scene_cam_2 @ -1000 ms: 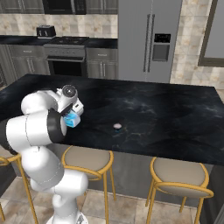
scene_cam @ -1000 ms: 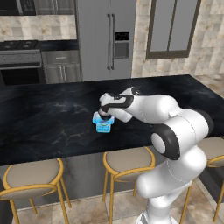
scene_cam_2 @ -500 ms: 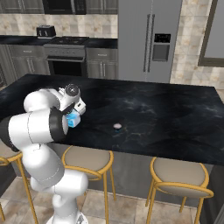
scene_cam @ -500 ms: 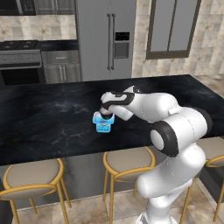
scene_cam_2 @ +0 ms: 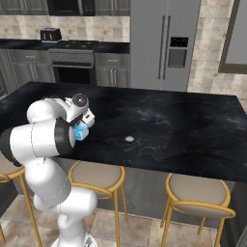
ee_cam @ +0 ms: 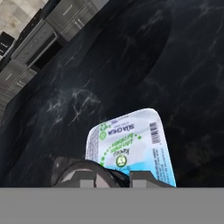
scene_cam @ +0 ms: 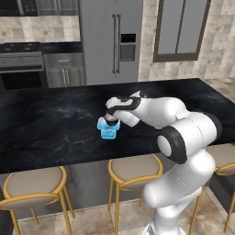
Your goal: Stack the yogurt containers by placing the smaller containers on top of the larger containers.
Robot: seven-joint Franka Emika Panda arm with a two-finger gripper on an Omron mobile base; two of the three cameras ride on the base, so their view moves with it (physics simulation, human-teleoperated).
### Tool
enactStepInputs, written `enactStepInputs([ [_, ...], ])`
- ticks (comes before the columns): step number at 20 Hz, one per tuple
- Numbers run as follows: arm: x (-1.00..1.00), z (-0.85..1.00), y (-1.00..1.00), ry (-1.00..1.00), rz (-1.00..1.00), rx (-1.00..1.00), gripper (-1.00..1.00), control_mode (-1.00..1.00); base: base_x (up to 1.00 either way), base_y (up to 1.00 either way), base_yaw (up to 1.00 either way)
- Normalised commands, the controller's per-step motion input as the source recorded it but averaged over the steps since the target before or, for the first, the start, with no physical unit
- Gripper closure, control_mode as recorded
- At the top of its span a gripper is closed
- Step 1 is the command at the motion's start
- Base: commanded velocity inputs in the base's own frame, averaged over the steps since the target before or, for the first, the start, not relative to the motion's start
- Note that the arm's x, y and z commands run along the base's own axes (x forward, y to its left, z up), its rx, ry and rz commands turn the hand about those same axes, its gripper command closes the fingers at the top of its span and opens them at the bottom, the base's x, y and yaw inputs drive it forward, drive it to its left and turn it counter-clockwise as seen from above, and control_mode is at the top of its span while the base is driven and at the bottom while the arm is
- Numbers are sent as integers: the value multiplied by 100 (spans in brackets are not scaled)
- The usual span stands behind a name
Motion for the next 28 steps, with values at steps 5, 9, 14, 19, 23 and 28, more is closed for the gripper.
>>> enactStepInputs([
  [5, 0, 0, 0, 0, 0, 0, 100, -100, 0, 0, 0],
  [9, 10, -2, -2, 0, 0, 0, 100, -100, 0, 0, 0],
  [14, 2, -1, -1, 0, 0, 0, 100, -100, 0, 0, 0],
  [19, 0, -2, 0, 0, 0, 0, 100, -100, 0, 0, 0],
  [23, 0, 0, 0, 0, 0, 0, 100, -100, 0, 0, 0],
  [28, 0, 0, 0, 0, 0, 0, 100, -100, 0, 0, 0],
])
